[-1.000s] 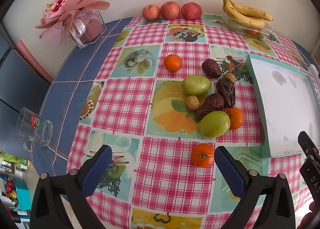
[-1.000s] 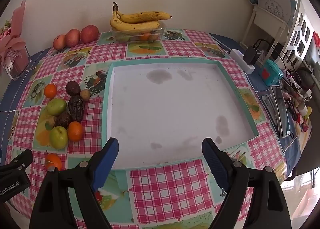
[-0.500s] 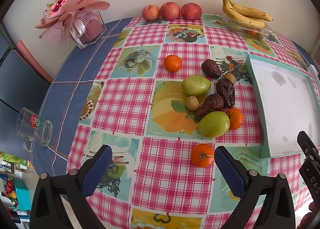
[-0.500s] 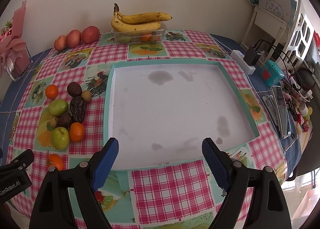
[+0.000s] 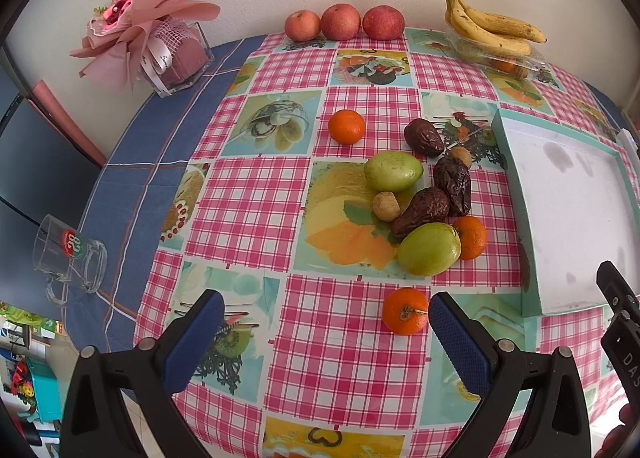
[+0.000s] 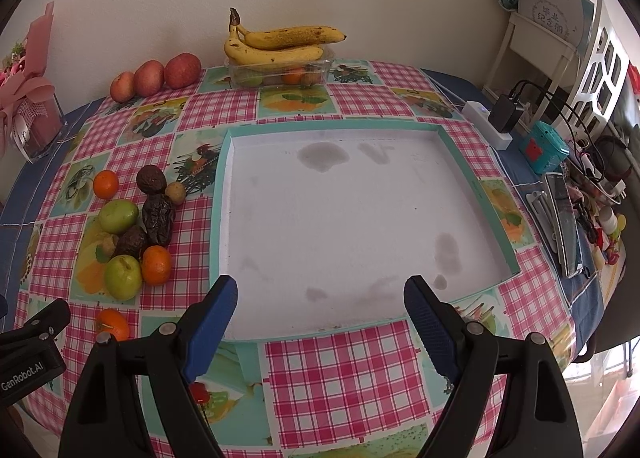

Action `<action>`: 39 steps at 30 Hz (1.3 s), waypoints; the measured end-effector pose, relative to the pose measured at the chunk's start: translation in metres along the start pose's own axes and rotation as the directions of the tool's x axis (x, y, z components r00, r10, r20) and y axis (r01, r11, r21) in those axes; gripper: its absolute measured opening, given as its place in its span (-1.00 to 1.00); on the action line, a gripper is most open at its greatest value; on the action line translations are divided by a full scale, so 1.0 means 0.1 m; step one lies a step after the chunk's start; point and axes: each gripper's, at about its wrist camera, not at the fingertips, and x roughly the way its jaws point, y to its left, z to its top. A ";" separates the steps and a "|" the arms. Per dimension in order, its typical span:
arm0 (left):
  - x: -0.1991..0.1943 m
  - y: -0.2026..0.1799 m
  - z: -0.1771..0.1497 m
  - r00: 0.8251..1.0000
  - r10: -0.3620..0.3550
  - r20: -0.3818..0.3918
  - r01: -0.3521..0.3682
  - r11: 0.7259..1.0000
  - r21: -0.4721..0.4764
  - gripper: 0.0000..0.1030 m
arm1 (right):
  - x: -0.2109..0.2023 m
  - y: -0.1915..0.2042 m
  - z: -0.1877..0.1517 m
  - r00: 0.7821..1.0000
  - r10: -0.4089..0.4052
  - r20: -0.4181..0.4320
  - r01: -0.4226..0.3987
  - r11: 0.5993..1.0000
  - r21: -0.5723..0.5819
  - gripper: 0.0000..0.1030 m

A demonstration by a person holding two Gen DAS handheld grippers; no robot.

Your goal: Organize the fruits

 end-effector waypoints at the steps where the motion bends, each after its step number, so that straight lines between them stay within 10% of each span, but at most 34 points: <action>1: 0.00 0.00 0.00 1.000 0.000 0.000 0.000 1.000 0.000 1.00 | 0.00 0.00 0.00 1.000 0.000 0.000 0.000 1.000 0.000 0.67; 39: -0.01 0.13 0.03 0.999 -0.023 0.031 0.026 0.997 -0.071 1.00 | 0.00 0.00 0.01 1.000 0.021 -0.005 -0.021 1.000 0.013 0.67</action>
